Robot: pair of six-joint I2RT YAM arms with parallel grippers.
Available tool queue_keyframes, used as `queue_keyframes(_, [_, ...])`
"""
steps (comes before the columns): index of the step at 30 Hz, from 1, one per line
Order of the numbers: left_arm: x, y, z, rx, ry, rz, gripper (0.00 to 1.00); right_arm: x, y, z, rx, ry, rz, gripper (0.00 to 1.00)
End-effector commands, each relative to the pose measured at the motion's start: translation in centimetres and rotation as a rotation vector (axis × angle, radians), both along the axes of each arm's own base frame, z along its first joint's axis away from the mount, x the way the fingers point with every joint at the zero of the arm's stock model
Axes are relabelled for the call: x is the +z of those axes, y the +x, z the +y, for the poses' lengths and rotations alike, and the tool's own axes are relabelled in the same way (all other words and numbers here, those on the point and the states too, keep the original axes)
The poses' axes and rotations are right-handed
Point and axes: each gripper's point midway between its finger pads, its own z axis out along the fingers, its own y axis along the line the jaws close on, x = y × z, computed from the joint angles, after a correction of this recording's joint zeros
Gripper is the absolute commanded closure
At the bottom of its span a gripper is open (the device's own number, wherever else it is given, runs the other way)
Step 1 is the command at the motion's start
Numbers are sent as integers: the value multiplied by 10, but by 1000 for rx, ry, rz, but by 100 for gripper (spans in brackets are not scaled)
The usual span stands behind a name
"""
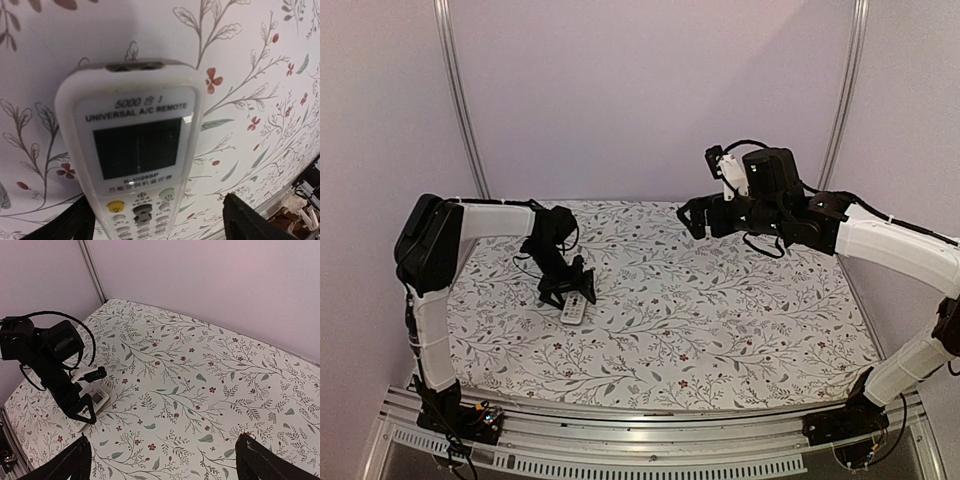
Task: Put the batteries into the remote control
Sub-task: Place the remote control at the center of the board, then reset both arms
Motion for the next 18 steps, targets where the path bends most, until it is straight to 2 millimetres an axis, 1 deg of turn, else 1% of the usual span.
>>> queue_keyframes(1, [-2,3,1,-9,6,-31,5,9,1,-7,-25,3,-26,1])
queue_keyframes(2, [7,10,-1,-16,-6,-69,2,6,3,-11,-37,-7,-28,1])
queue_keyframes(4, [32,29,-5,-38,-21,-169,0,-2,14,-28,-80,-26,-19,1])
queue_keyframes(6, [62,50,-2,-56,-15,-283,0,-14,30,-54,-137,-20,12,1])
queue_keyframes(7, [75,59,4,-57,-4,-335,0,-17,36,-69,-167,-11,23,1])
queue_keyframes(9, [100,77,24,-29,24,-428,0,-25,48,-101,-236,4,33,1])
queue_keyframes(10, [114,86,38,1,35,-475,0,-25,52,-120,-267,22,27,1])
queue_keyframes(12, [137,101,72,66,64,-554,0,-33,57,-157,-320,83,40,1])
queue_keyframes(13, [147,107,90,98,79,-590,0,-38,58,-174,-337,128,55,1])
queue_keyframes(14, [155,112,107,129,88,-619,0,-40,54,-193,-366,163,50,1])
queue_keyframes(15, [161,115,126,155,95,-644,0,-41,51,-210,-400,194,34,1])
queue_keyframes(16, [163,118,155,216,115,-657,0,-47,48,-225,-439,194,23,1])
queue_keyframes(17, [164,117,177,264,125,-667,0,-48,41,-236,-463,189,-1,1])
queue_keyframes(18, [156,111,199,314,133,-653,1,-51,37,-246,-471,183,-19,1])
